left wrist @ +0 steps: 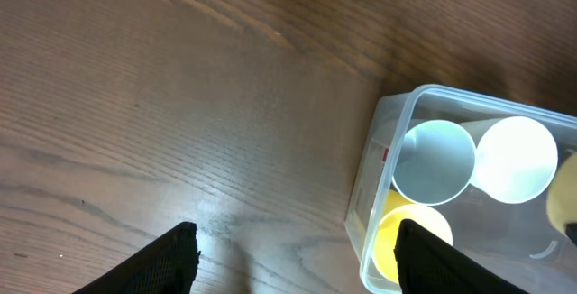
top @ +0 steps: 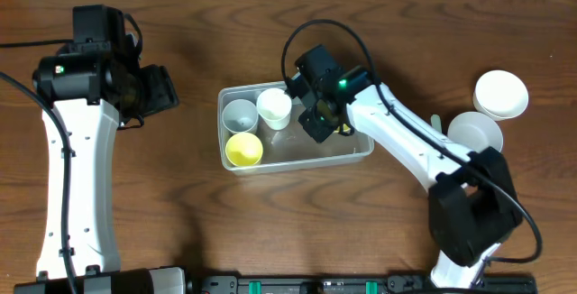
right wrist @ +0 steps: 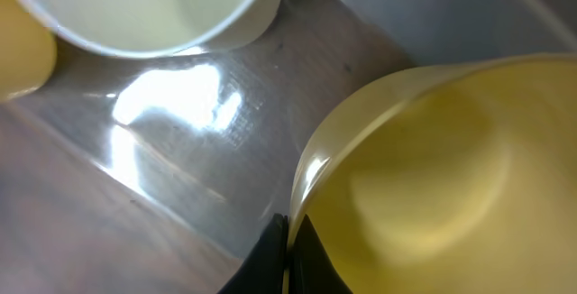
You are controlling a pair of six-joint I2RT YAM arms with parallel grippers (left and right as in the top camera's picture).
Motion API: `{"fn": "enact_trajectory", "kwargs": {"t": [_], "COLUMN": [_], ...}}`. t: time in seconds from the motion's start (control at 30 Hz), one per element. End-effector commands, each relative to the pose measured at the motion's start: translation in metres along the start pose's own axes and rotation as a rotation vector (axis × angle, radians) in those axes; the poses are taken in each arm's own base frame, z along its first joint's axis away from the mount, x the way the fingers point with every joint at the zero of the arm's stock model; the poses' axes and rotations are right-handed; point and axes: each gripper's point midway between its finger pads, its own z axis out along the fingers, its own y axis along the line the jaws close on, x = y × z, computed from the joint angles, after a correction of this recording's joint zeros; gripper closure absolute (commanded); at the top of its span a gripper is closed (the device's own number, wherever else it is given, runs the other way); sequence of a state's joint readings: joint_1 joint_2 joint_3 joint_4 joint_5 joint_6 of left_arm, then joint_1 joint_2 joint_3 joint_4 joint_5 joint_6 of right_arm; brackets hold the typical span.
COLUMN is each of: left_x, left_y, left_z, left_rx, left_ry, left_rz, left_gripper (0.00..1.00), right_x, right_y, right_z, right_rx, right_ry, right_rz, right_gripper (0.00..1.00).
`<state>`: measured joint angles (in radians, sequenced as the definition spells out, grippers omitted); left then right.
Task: Pack container
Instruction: 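Carry the yellow plate with the right gripper into the container, then return the right gripper and grasp the grey bowl rim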
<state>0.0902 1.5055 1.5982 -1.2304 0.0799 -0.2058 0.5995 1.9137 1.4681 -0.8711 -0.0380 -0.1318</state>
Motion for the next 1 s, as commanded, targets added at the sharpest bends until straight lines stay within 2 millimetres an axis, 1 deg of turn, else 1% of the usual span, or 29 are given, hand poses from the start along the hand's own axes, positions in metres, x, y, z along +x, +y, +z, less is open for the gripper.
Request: {"fn": "enact_trajectory", "kwargs": {"t": [0.0, 0.07, 0.13, 0.17, 0.2, 0.23, 0.27, 0.3, 0.33, 0.4, 0.43, 0.47, 0.53, 0.57, 0.6, 0.67, 0.7, 0.73, 0.8, 0.83, 0.9, 0.97], "left_x": [0.002, 0.002, 0.002, 0.002, 0.002, 0.002, 0.002, 0.002, 0.002, 0.002, 0.002, 0.002, 0.002, 0.002, 0.003, 0.004, 0.004, 0.004, 0.004, 0.003, 0.003, 0.003], "left_y": [0.001, 0.001, 0.001, 0.001, 0.001, 0.001, 0.001, 0.001, 0.001, 0.001, 0.001, 0.001, 0.001, 0.001, 0.001, 0.002, 0.001, 0.001, 0.001, 0.001, 0.002, 0.001], "left_z": [0.002, 0.002, 0.002, 0.002, 0.002, 0.002, 0.002, 0.002, 0.002, 0.002, 0.002, 0.002, 0.002, 0.002, 0.002, 0.002, 0.002, 0.002, 0.002, 0.002, 0.002, 0.002], "left_rx": [0.002, 0.002, 0.002, 0.002, 0.002, 0.002, 0.002, 0.002, 0.002, 0.002, 0.002, 0.002, 0.002, 0.002, 0.001, 0.000, 0.000, 0.000, 0.000, 0.000, 0.000, 0.000], "left_ry": [0.011, 0.010, 0.010, 0.011, 0.011, 0.011, 0.010, 0.010, 0.010, 0.010, 0.011, 0.011, 0.011, 0.013, 0.015, 0.018, 0.018, 0.018, 0.018, 0.018, 0.018, 0.017], "left_rz": [-0.004, -0.004, -0.003, -0.003, -0.003, -0.003, -0.003, -0.003, -0.003, -0.003, -0.003, -0.003, -0.003, -0.004, -0.004, -0.004, -0.004, -0.004, -0.004, -0.004, -0.004, -0.004], "left_gripper": [0.29, 0.30, 0.29, 0.30, 0.30, 0.29, 0.29, 0.30, 0.29, 0.29, 0.29, 0.29, 0.29, 0.29, 0.29, 0.29, 0.29, 0.29, 0.29, 0.29, 0.29, 0.29], "right_x": [0.004, 0.002, 0.001, 0.000, -0.001, -0.002, -0.003, -0.004, -0.006, -0.015, -0.021, -0.029, -0.046, -0.053, -0.058, -0.057, -0.051, -0.042, -0.015, 0.007, 0.044, 0.085], "right_y": [-0.002, -0.002, -0.002, -0.003, -0.003, -0.003, -0.003, -0.003, -0.003, -0.005, -0.009, -0.016, -0.036, -0.048, -0.064, -0.095, -0.112, -0.127, -0.158, -0.177, -0.201, -0.220], "right_z": [0.011, 0.011, 0.011, 0.011, 0.011, 0.011, 0.011, 0.011, 0.009, -0.001, -0.010, -0.024, -0.062, -0.083, -0.110, -0.156, -0.176, -0.191, -0.210, -0.215, -0.212, -0.200], "right_rx": [0.009, 0.010, 0.011, 0.011, 0.012, 0.012, 0.013, 0.013, 0.014, 0.023, 0.039, 0.065, 0.128, 0.158, 0.192, 0.242, 0.259, 0.275, 0.307, 0.326, 0.347, 0.360], "right_ry": [0.022, 0.015, 0.008, 0.004, 0.001, -0.003, -0.007, -0.011, -0.019, -0.047, -0.072, -0.105, -0.196, -0.246, -0.305, -0.400, -0.438, -0.463, -0.473, -0.452, -0.383, -0.283], "right_rz": [0.004, 0.004, 0.003, 0.003, 0.003, 0.003, 0.003, 0.003, 0.003, 0.020, 0.045, 0.076, 0.152, 0.192, 0.247, 0.366, 0.430, 0.492, 0.632, 0.732, 0.888, 1.038], "right_gripper": [0.99, 0.95, 0.85, 0.77, 0.67, 0.60, 0.52, 0.49, 0.48, 0.45, 0.44, 0.43, 0.39, 0.38, 0.36, 0.32, 0.32, 0.32, 0.32, 0.32, 0.32, 0.32]}}
